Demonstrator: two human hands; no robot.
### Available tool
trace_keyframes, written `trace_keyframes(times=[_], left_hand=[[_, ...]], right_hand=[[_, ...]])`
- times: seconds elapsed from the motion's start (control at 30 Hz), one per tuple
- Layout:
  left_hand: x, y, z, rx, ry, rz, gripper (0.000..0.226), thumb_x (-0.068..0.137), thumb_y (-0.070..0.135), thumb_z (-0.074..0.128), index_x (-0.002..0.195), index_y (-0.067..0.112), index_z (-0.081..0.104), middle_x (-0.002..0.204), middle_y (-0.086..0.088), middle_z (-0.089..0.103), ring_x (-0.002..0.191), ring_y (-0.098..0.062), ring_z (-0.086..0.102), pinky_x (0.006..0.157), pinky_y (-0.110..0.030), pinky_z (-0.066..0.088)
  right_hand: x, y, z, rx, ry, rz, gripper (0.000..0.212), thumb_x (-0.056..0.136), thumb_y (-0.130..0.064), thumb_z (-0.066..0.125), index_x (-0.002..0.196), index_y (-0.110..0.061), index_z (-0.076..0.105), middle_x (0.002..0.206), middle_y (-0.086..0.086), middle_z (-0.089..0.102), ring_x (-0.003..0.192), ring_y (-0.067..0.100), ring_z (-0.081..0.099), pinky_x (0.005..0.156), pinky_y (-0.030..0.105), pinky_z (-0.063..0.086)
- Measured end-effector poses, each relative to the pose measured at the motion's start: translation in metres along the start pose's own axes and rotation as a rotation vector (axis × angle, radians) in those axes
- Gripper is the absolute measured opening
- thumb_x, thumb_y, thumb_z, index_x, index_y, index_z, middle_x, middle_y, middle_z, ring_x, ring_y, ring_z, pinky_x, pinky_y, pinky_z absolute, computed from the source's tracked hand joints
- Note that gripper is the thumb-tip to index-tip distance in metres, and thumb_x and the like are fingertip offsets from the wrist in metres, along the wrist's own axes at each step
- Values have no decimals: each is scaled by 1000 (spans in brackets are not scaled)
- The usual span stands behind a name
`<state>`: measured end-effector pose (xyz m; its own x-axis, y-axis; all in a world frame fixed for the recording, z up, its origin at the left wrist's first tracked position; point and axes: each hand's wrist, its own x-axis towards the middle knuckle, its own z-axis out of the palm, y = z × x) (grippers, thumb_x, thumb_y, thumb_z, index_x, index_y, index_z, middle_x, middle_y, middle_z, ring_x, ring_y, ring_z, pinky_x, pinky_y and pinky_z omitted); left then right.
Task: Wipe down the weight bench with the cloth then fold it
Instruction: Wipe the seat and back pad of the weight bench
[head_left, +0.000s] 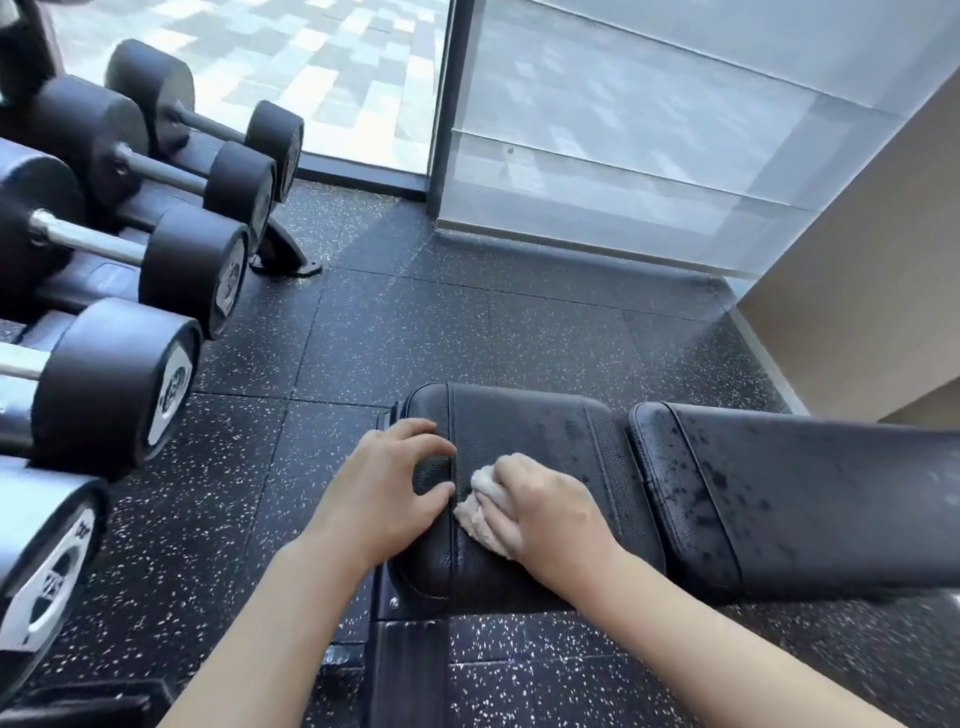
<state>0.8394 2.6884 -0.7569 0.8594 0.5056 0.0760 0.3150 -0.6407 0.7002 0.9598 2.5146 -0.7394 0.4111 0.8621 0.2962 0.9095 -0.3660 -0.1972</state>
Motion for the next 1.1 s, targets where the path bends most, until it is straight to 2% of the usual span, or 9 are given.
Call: trace_keyframes(times=[0.17, 0.27, 0.37, 0.53, 0.63, 0.77, 0.87, 0.97, 1.1], left_hand=[[3, 10, 17, 128, 61, -9, 36, 81, 50, 75, 115, 37, 72, 139, 16, 56, 126, -20, 47, 104, -46, 49], [10, 20, 34, 161, 113, 67, 39, 76, 52, 69, 108, 31, 75, 134, 4, 62, 130, -23, 51, 107, -49, 47], [15, 33, 59, 169, 75, 154, 36, 81, 50, 65, 109, 29, 76, 133, 2, 64, 134, -25, 52, 114, -52, 40], [17, 39, 78, 192, 94, 186, 33, 86, 51, 58, 110, 35, 73, 134, 8, 63, 135, -20, 52, 118, -56, 31], [17, 39, 77, 190, 116, 192, 33, 86, 51, 59, 111, 35, 73, 134, 9, 63, 134, -20, 52, 118, -55, 32], [16, 40, 75, 184, 114, 184, 32, 86, 49, 58, 110, 36, 74, 133, 10, 64, 132, -20, 54, 117, -55, 33], [16, 40, 73, 157, 119, 181, 30, 85, 47, 59, 109, 36, 75, 131, 10, 65, 131, -20, 54, 115, -56, 35], [16, 39, 72, 129, 121, 170, 31, 85, 46, 57, 108, 36, 75, 131, 12, 65, 132, -18, 54, 117, -55, 34], [16, 39, 72, 109, 120, 157, 30, 85, 44, 57, 109, 35, 74, 132, 14, 65, 134, -16, 53, 119, -52, 33]], right_hand=[[-65, 20, -21, -14, -128, -52, 24, 96, -45, 55, 86, -23, 51, 82, -9, 51, 68, 12, 55, 60, 26, 48], [-87, 32, -28, -13, -181, -94, 20, 100, -43, 54, 92, -24, 56, 89, -11, 53, 77, 11, 57, 66, 27, 52], [-94, 42, -31, 7, -166, -125, 14, 100, -39, 57, 97, -26, 53, 93, -9, 56, 82, 12, 59, 67, 30, 54], [-60, 65, -23, -21, -36, -101, 18, 95, -34, 66, 99, -23, 51, 88, -3, 58, 74, 18, 62, 63, 33, 55], [-10, 83, -10, -34, 33, 25, 27, 89, -31, 73, 93, -24, 47, 81, 1, 60, 67, 26, 65, 54, 33, 52], [71, 105, 14, 13, -8, 226, 23, 96, -36, 59, 83, -18, 50, 86, 6, 64, 80, 34, 66, 66, 37, 45], [114, 111, 20, -3, -61, 334, 22, 96, -35, 56, 83, -19, 47, 92, 13, 69, 88, 37, 65, 68, 35, 36], [115, 109, 18, -24, -84, 363, 22, 95, -37, 57, 86, -19, 50, 95, 13, 69, 91, 36, 65, 70, 35, 37], [58, 87, 4, 4, -20, 238, 27, 94, -39, 61, 80, -23, 43, 84, 4, 65, 81, 33, 64, 65, 36, 41]])
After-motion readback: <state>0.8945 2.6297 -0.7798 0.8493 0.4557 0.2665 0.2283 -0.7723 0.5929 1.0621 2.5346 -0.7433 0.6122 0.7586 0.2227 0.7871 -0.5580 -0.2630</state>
